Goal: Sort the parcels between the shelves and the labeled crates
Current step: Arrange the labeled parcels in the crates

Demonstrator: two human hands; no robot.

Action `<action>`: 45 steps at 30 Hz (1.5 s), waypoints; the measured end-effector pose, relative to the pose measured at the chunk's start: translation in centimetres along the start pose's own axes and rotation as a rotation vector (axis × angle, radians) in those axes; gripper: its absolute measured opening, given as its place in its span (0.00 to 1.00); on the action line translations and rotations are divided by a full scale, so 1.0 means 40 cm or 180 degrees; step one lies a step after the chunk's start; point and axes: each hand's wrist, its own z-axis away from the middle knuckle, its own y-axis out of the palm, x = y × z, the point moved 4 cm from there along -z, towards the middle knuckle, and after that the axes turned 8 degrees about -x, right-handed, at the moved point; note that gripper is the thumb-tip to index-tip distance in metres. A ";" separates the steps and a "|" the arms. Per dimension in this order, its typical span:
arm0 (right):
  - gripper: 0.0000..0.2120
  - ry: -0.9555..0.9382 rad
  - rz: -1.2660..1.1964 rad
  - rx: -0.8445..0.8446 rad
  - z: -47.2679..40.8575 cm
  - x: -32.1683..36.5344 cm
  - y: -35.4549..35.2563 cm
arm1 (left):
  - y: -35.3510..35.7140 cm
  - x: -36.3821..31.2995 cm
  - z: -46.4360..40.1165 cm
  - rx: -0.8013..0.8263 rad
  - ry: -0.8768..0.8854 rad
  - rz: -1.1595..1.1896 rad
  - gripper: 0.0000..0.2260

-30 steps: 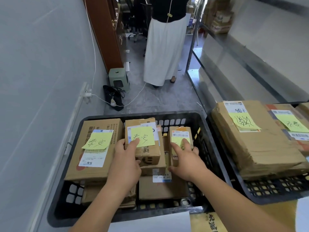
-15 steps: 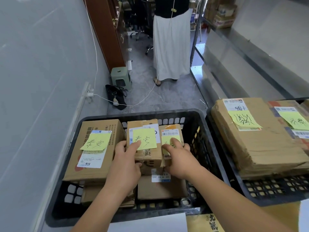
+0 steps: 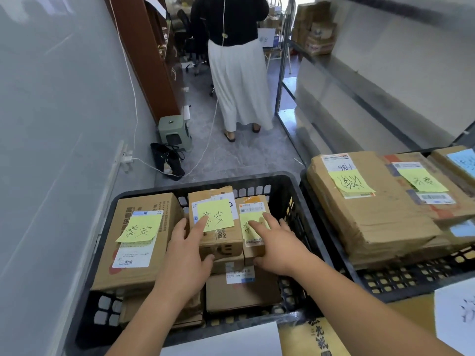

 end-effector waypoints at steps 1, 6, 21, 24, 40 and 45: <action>0.45 -0.0007 0.0036 -0.0021 0.012 -0.001 -0.006 | -0.004 0.000 0.002 -0.0037 0.0057 -0.0055 0.39; 0.41 0.0003 0.0156 -0.0172 0.094 0.008 -0.042 | -0.025 -0.022 0.027 -0.0242 0.0504 -0.0392 0.38; 0.35 -0.0101 0.0172 -0.0976 0.504 -0.108 -0.204 | 0.045 -0.320 0.259 -0.0130 0.1576 -0.0602 0.35; 0.35 0.0127 0.0190 -0.1072 0.623 -0.214 -0.209 | 0.092 -0.412 0.342 -0.0070 0.1732 -0.0660 0.36; 0.36 0.2231 -0.0196 -0.1672 1.523 -0.844 -0.156 | 0.491 -1.093 0.974 0.0961 0.3553 -0.0242 0.35; 0.35 0.2892 -0.0440 -0.1839 1.749 -0.975 -0.094 | 0.627 -1.272 1.164 0.1270 0.4194 -0.0271 0.35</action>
